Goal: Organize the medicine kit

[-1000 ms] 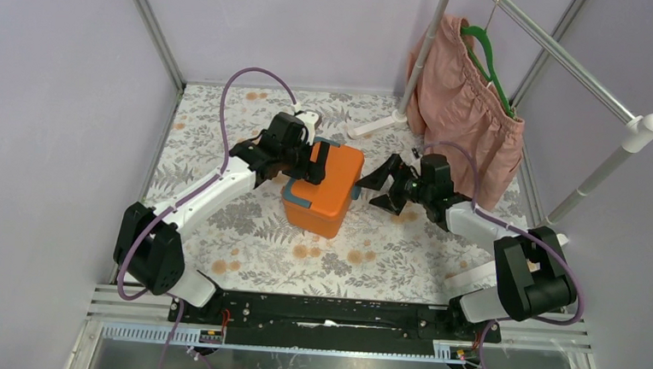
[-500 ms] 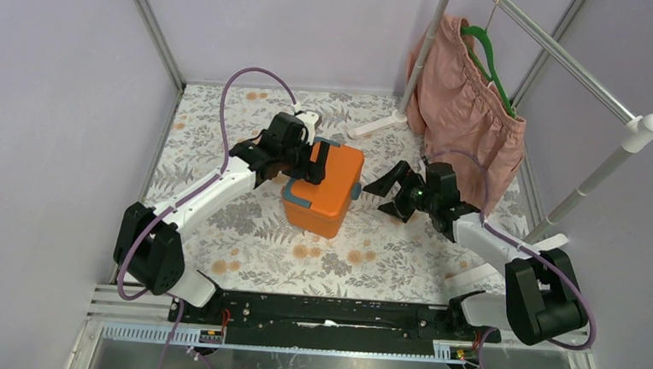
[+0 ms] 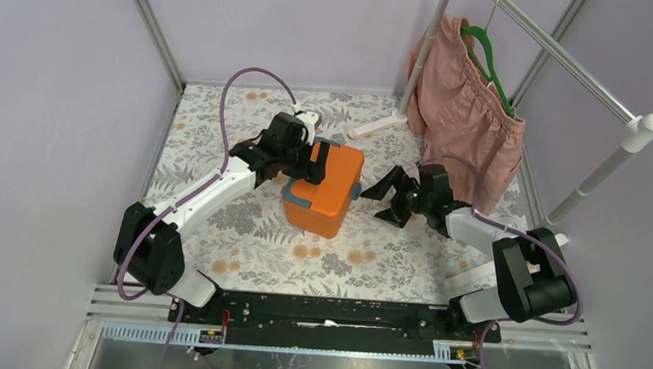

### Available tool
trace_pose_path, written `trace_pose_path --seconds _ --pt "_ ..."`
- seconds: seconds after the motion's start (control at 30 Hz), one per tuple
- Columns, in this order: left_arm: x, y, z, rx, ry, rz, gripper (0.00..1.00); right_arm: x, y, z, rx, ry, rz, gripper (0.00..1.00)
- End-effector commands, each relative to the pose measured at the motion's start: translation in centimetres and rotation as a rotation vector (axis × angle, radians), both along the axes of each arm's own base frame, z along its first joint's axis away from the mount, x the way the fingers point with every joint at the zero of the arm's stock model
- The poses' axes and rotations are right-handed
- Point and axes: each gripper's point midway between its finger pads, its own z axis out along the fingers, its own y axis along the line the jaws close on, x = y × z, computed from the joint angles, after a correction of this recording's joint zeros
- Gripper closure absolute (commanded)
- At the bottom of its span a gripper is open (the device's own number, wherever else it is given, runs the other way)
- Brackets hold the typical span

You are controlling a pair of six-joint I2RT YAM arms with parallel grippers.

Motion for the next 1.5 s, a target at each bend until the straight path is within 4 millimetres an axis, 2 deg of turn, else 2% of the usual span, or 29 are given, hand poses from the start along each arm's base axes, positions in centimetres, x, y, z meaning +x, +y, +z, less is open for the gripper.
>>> trace_pose_path --seconds 0.0,0.67,0.77,0.87,1.0,1.07,1.17,1.3,1.4,1.47 --pt "-2.1 0.9 -3.5 0.08 0.111 -0.038 0.08 1.5 1.2 2.2 0.043 -0.057 0.026 0.02" --pt "-2.0 0.7 -3.7 0.075 0.117 -0.045 0.08 1.9 3.5 3.0 -0.041 -0.077 0.099 0.02" --pt "-1.9 0.9 -3.5 0.082 0.108 -0.037 0.08 2.1 3.0 3.2 -0.078 -0.091 0.089 0.02" --pt "-1.4 1.4 -2.8 0.089 0.079 0.002 0.08 1.8 0.8 2.6 -0.215 -0.085 0.061 0.01" --pt "-0.3 1.8 -0.2 0.056 0.02 0.057 0.08 1.3 -2.8 2.1 -0.411 -0.098 0.008 0.01" --pt "0.3 2.1 1.4 0.028 -0.013 0.084 0.08 1.1 -4.3 2.4 -0.486 -0.116 -0.008 0.0" --pt "1.5 3.5 4.5 0.002 -0.097 0.16 0.07 0.7 -5.7 3.7 -0.546 -0.169 -0.007 0.0" --pt "2.1 5.9 9.2 -0.069 -0.239 0.261 0.06 0.6 -7.4 6.5 -0.627 -0.29 -0.001 0.0" --pt "1.1 8.0 13.1 -0.136 -0.374 0.333 0.04 0.6 -8.7 9.6 -0.682 -0.415 0.001 0.0" --pt "0.2 9.3 14.6 -0.155 -0.437 0.375 0.04 0.5 -9.4 11.8 -0.708 -0.505 -0.01 0.0"
